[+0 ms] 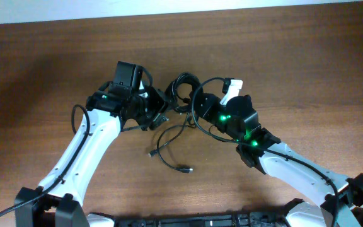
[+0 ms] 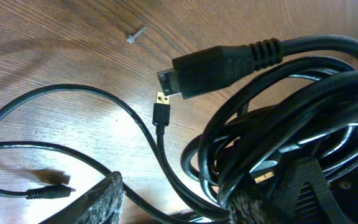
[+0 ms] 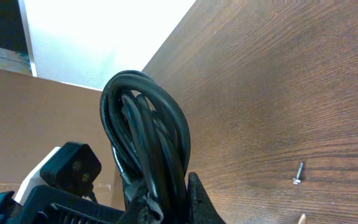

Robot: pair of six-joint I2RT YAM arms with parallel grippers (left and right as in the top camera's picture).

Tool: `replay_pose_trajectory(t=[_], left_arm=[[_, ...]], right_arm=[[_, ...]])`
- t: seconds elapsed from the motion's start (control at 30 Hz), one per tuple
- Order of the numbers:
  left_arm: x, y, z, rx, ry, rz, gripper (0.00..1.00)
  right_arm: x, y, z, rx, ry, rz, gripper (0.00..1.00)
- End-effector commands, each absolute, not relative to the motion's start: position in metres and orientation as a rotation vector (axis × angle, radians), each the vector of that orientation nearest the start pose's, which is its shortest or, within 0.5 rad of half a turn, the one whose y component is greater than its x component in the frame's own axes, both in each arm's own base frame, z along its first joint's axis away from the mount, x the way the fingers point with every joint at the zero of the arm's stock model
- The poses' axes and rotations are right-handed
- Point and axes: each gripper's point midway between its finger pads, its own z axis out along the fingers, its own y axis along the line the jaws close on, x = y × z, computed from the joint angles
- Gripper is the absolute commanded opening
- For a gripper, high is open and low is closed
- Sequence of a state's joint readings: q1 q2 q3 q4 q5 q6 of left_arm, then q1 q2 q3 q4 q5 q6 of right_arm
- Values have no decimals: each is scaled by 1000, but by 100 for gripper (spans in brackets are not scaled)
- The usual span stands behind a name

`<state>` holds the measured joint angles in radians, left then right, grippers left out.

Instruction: Untangle cables

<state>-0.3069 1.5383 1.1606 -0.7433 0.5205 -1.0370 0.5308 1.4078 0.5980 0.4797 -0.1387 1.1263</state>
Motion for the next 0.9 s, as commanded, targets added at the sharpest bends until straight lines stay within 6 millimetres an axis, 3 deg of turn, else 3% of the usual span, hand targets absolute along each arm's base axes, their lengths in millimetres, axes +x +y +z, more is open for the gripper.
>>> replay_pose_trajectory(t=[0.0, 0.17, 0.27, 0.47, 0.63, 0.87], left_arm=[[314, -186, 134, -882, 2817, -942, 52], [315, -202, 136, -786, 2802, -931, 48], [313, -208, 137, -759, 2807, -938, 45], [316, -208, 122, -775, 2834, -886, 46], [317, -209, 114, -782, 2846, -875, 46], [337, -176, 107, -758, 2776, -684, 53]], right_arm=[[361, 225, 175, 553, 1961, 1207, 4], [361, 227, 177, 544, 1959, 1218, 4], [359, 235, 192, 489, 1916, 1290, 4], [355, 242, 201, 583, 1902, 1431, 4], [355, 243, 203, 583, 1897, 1450, 4], [348, 251, 208, 480, 1907, 1482, 4]])
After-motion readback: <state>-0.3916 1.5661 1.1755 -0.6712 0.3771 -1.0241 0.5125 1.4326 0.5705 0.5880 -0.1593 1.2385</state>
